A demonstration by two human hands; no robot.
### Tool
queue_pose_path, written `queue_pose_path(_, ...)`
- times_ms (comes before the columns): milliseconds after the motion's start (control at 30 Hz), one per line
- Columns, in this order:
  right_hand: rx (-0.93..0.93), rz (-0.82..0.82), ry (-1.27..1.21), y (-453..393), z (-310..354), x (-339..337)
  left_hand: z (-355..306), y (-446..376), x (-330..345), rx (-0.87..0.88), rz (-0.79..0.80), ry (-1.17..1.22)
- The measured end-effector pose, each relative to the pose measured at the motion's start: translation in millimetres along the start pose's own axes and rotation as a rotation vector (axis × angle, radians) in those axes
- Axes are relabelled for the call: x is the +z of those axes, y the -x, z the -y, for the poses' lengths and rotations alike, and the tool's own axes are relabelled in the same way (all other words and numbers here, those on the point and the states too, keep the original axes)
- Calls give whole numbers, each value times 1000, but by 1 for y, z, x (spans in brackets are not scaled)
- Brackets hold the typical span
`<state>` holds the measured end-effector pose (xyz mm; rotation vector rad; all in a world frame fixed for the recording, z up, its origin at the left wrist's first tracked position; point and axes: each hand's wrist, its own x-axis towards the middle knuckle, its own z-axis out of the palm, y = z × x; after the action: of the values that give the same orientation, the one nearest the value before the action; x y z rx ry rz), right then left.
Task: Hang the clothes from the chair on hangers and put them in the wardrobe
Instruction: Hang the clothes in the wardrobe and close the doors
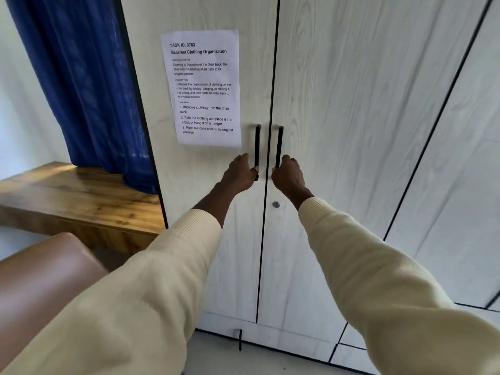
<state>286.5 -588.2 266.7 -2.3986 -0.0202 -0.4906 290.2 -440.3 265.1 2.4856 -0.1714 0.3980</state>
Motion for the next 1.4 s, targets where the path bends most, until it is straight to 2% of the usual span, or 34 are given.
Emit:
queue_pose_path(100, -95, 22, 73, 43, -1, 25, 35, 50, 15, 2, -100, -114)
queue_pose_path(200, -167, 87, 121, 91, -3, 60, 72, 116, 27, -17, -113, -158)
queue_pose_path(267, -197, 186, 130, 131, -4, 92, 110, 166, 35, -110, -65, -184)
queue_pose_path(400, -230, 428, 100, 230, 6, 162, 198, 283, 46, -426, 29, -138)
queue_pose_path(467, -271, 527, 86, 274, 15, 190, 227, 337, 38, -542, 16, -126)
queue_pose_path(633, -266, 664, 68, 340, 62, 250, 300, 408, -13, -584, 19, -283)
queue_pose_path(767, -324, 693, 113, 350, 115, 316, 374, 411, -68, -616, -29, -338)
queue_pose_path(867, -329, 710, 83, 351, 170, 378, 447, 384, -126, -583, -66, -359)
queue_pose_path(1000, -176, 793, -8, 351, 248, 506, 587, 322, -202, -553, -31, -473)
queue_pose_path(1133, -8, 945, -38, 369, 305, 608, 707, 274, -253, -654, 58, -518)
queue_pose_path(1200, 84, 995, -58, 378, 330, 627, 745, 259, -266, -749, 119, -496)
queue_pose_path(1267, 134, 1010, -59, 375, 352, 652, 774, 239, -273, -801, 199, -362)
queue_pose_path(1333, 157, 1015, -58, 371, 367, 671, 793, 229, -271, -780, 286, -256)
queue_pose_path(1400, 145, 1009, -39, 368, 377, 682, 801, 230, -272, -734, 244, -341)
